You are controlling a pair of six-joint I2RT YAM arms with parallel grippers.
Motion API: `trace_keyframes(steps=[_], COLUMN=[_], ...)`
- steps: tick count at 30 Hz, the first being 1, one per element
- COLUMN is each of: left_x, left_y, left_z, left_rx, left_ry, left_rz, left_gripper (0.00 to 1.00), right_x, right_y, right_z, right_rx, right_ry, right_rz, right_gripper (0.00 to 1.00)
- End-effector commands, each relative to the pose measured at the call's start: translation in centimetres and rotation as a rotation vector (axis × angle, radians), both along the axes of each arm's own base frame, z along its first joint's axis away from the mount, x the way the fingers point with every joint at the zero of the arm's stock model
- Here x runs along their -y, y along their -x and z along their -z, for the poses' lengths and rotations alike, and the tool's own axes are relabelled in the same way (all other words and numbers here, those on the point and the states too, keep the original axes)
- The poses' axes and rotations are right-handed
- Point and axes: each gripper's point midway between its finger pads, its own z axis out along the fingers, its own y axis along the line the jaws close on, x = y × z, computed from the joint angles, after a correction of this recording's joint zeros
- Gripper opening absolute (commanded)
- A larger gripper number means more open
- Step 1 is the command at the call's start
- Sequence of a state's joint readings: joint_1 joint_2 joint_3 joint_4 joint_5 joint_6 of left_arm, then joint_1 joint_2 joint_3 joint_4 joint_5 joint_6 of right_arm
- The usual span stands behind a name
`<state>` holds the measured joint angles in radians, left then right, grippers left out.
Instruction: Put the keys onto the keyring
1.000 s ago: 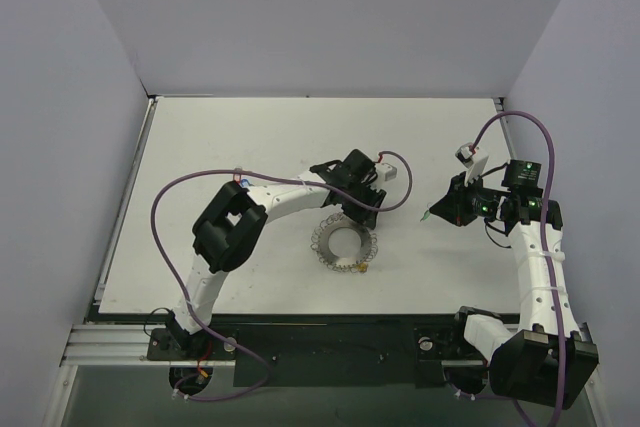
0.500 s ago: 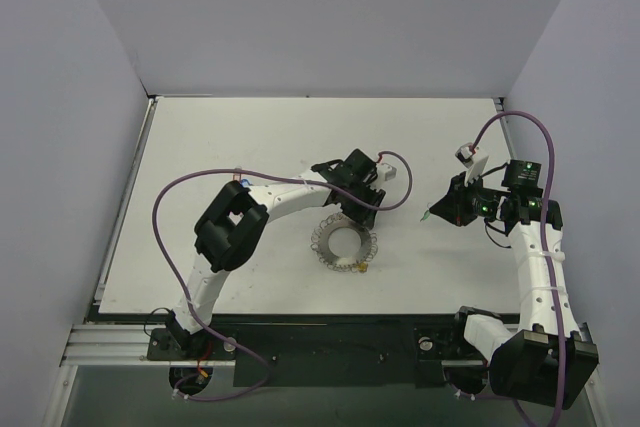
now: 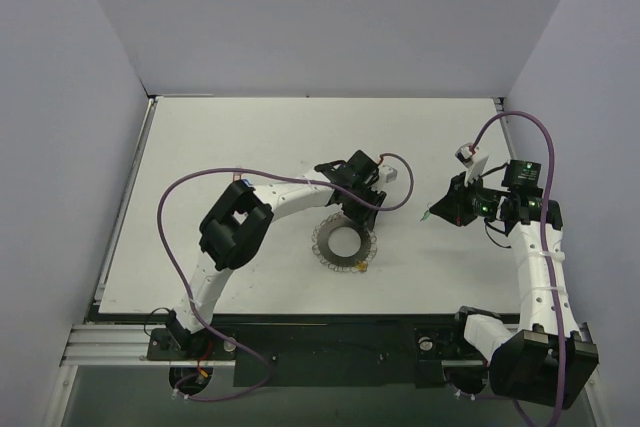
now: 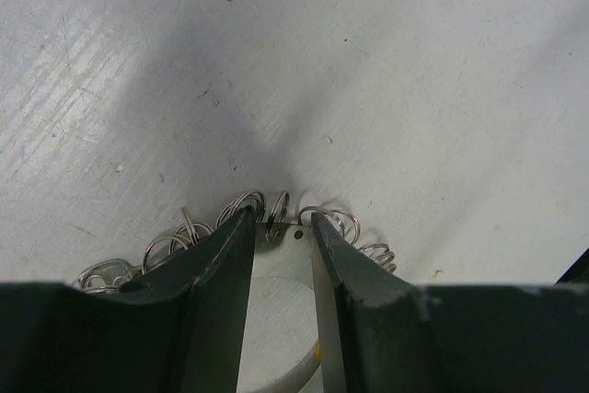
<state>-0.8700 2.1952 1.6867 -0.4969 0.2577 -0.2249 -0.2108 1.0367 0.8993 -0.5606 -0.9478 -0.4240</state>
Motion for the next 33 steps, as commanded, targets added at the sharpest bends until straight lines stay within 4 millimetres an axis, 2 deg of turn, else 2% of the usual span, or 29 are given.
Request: trace_keyframes(steps=[1,7,15,24,28,33], left_x=[0.8,1.2,1.1,1.0,1.2,1.6], left_y=[-0.2,-0.1,-0.3,-0.6,-0.5,-0.4], left_z=[-0.8,-1.2,-0.3,-0.1,-0.4,-1.5], left_rx=[0.006,0.002,0.021,0.049,0.049,0.062], left_ry=[0.014,0.031,-0.022,-0.067,-0.059,-0.019], left_rz=[0.015,0.025,0.027,0.037,0.045,0.059], left_gripper=[0.41,0.38,0.33,0.25,0.17,0.00], right_x=[-0.2,-0.2,-0.2,-0.2,-0.2,-0.1], right_y=[0.3,0.4,0.3,0.3,0.3,0.3], right_z=[-0.2,-0.1,-0.2,-0.2,-0.2,-0.2], right_rx=[-0.001,-0.002,0.001,0.001,0.000,0.003], right_ry=[-0.016,-0.016,-0.015,-0.014,-0.015,-0.012], right_rz=[-0.015,-0.015,-0.016,-0.015,-0.016,-0.015], right_gripper=[0.00,0.00,0.00,0.00,0.00,0.00])
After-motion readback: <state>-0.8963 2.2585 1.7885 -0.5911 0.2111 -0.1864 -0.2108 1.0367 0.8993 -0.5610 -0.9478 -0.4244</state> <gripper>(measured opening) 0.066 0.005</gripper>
